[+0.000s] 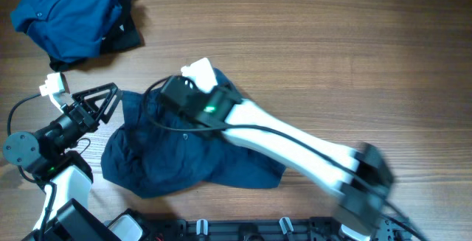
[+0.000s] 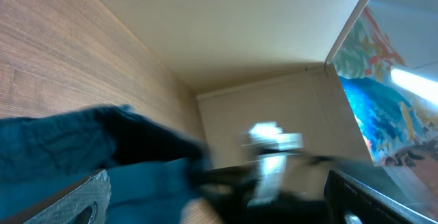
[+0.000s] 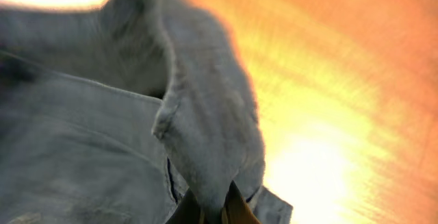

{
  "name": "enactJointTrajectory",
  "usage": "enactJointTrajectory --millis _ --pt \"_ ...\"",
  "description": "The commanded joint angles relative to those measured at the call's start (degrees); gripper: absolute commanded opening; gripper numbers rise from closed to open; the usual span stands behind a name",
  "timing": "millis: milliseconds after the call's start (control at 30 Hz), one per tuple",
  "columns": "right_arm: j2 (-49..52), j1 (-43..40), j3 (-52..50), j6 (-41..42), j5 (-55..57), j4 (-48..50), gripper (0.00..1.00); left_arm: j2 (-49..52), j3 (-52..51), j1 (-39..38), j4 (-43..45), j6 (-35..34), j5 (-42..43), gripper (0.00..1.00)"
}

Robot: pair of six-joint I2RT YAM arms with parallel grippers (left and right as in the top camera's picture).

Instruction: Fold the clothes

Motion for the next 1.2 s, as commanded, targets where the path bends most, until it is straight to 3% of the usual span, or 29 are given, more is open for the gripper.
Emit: enactJointTrajectory --millis 0,233,633,800,1167 --pt "-13.9 -0.1 4.5 0.6 2.8 -0.2 0.05 0.0 1.3 -1.6 1.6 1.8 0.9 1.00" --pt "-28.3 -0.1 4.5 0.6 7.4 -1.3 0.04 -5.5 1.3 -12.9 7.7 1.7 0.9 1.00" --pt "-30.5 -0.1 4.5 1.7 8.5 -3.2 0.04 -17.8 1.3 -32.3 7.7 0.0 0.6 1.00" --pt "-30.9 -0.1 4.5 3.5 8.7 -4.5 0.04 -16.0 1.3 -33.4 7.7 0.2 0.6 1.00" --pt "-38.3 -0.1 4.5 6.5 0.4 -6.3 0.04 -3.2 1.3 -33.4 7.6 10.5 -2.3 1.00"
